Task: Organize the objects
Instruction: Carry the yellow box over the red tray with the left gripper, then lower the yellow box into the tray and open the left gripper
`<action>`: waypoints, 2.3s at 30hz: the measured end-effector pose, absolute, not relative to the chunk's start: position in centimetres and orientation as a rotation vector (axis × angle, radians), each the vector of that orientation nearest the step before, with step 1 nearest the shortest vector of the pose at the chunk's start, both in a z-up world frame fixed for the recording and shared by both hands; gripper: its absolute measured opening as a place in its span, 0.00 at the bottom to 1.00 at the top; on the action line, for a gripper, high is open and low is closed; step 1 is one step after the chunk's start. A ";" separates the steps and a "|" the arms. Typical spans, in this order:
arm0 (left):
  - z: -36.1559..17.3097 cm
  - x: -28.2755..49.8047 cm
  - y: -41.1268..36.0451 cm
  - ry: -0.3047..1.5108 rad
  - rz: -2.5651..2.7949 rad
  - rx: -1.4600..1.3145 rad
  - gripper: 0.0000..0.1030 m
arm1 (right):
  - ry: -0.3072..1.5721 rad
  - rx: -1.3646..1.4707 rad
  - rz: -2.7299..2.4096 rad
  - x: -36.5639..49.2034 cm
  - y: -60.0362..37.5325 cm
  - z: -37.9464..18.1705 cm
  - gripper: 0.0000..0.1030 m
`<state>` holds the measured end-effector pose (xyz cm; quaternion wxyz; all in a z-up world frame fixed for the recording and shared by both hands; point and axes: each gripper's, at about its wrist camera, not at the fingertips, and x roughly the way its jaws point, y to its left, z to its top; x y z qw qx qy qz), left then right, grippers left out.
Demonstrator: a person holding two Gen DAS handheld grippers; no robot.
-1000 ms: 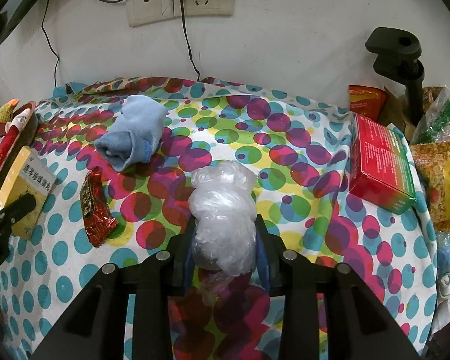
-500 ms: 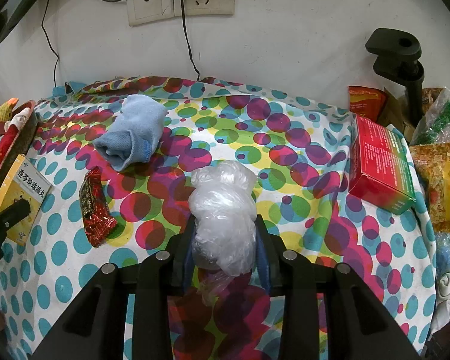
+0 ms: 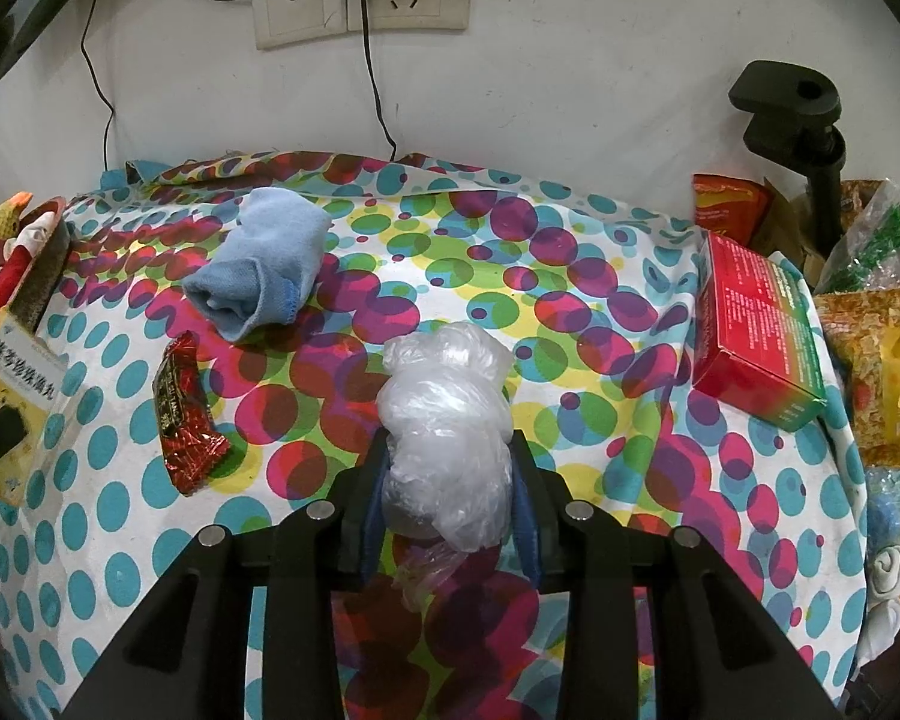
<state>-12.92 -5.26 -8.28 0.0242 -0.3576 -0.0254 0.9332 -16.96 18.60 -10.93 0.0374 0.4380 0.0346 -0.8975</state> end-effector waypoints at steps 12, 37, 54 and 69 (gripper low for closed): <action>-4.5 -9.3 -8.4 -0.040 2.939 -1.067 0.29 | 0.131 1.347 -2.762 -17.0 18.5 -10.9 0.33; -5.4 -7.3 -28.4 -0.195 3.179 -1.374 0.29 | 0.144 1.346 -2.771 -17.0 18.3 -11.0 0.36; -8.1 -8.4 -31.1 -0.209 3.149 -1.496 0.34 | 0.149 1.351 -2.779 -17.1 18.5 -11.0 0.39; -6.2 -6.7 -32.2 -0.350 3.177 -1.413 0.49 | 0.161 1.352 -2.787 -17.1 18.5 -11.1 0.40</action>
